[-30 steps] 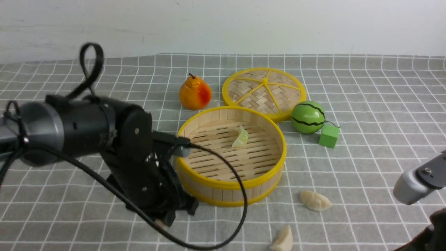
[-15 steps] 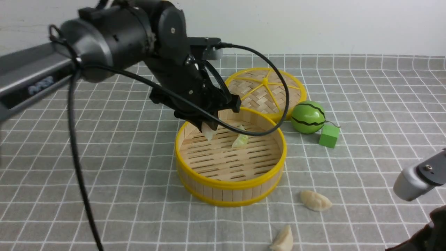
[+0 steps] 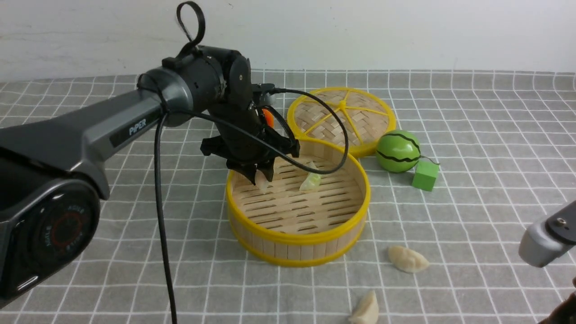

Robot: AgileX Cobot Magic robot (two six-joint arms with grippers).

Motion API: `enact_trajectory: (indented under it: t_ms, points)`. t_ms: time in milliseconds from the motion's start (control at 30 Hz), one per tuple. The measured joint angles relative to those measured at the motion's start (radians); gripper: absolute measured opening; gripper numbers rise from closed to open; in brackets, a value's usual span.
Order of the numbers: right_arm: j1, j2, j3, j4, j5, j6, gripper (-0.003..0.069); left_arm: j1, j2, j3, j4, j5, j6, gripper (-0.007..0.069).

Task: Put the dumplings into the steamer on the table with the grey tablecloth.
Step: 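Place the dumpling into the bamboo steamer basket with the left gripper, then reach for and grasp a dumpling lying on the table beside the steamer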

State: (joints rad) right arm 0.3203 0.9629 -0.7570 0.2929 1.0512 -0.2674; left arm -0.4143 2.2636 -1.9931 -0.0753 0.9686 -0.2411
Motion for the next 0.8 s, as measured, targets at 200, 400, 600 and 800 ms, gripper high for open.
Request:
enact_trajectory:
  t_ms: [200,400,600,800]
  points:
    - [0.000,0.070,-0.057,-0.092,-0.054,0.096,0.0129,0.000,0.002,-0.016,0.001,0.067,0.004,0.0426]
    - [0.000,0.211,-0.189,-0.143,-0.095,0.123,0.0309,0.000,-0.100,-0.094,0.008,0.218,0.004,0.0463]
    - [0.000,0.389,-0.283,-0.144,-0.153,0.114,0.0482,0.000,-0.366,-0.111,-0.010,0.270,0.023,0.0353]
    - [0.000,0.555,-0.334,-0.092,-0.204,-0.019,0.0524,0.000,-0.613,-0.074,0.019,0.275,0.030,0.0125]
